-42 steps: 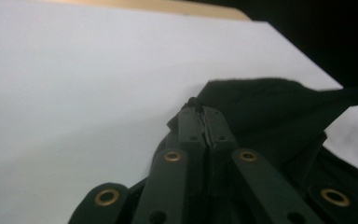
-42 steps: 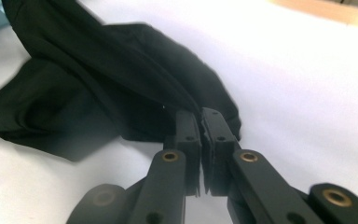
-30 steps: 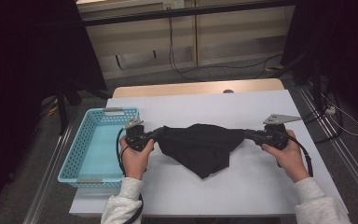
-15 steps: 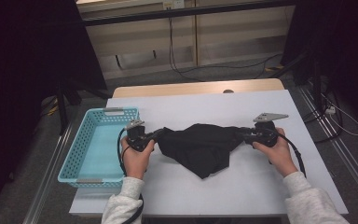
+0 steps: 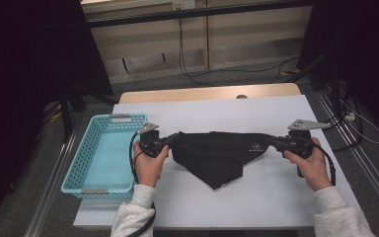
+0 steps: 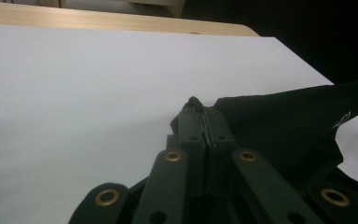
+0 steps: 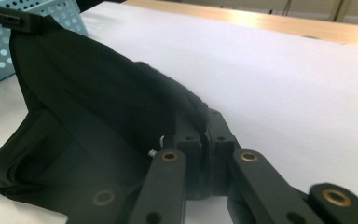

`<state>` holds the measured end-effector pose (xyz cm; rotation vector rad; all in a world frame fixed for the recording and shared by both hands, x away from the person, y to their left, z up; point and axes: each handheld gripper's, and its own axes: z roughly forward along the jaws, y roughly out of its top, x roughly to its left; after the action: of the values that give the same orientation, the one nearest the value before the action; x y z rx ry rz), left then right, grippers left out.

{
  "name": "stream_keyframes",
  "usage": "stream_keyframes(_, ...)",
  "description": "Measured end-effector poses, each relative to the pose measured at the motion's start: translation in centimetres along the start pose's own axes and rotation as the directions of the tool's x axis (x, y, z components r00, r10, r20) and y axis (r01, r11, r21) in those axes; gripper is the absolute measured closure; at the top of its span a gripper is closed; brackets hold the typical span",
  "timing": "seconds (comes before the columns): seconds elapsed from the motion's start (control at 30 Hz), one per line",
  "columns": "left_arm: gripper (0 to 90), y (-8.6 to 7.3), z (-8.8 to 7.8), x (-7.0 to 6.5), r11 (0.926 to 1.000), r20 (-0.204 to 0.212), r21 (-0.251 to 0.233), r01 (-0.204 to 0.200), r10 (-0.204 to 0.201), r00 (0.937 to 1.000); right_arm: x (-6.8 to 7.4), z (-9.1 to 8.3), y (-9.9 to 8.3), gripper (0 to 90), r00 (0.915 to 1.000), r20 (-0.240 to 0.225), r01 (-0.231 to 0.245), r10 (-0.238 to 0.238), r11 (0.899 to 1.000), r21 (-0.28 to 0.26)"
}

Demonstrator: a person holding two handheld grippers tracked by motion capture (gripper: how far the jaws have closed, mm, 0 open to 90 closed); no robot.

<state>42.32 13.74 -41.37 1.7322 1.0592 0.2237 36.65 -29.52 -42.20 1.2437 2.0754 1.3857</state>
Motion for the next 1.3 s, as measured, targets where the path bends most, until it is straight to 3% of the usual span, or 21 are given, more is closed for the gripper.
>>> stream_keyframes(0.27,87.8,0.5,0.0,-0.7,0.9998,0.026,-0.015,-0.013,0.014,0.9996,0.1,-1.8,-0.1,86.5,0.9999,0.010,-0.012,0.013,1.000,-0.023)
stream_keyframes(0.5,87.8,0.5,-0.2,-0.2,0.9996,0.029,-0.026,0.004,-0.003,0.9996,0.2,-1.3,-0.1,86.4,0.9999,0.012,-0.005,0.005,1.000,-0.018)
stream_keyframes(1.3,87.8,0.5,-0.3,-0.5,0.9999,0.036,-0.013,0.003,-0.003,0.9994,0.3,-1.3,0.0,86.5,0.9997,0.022,0.014,-0.014,1.000,-0.005)
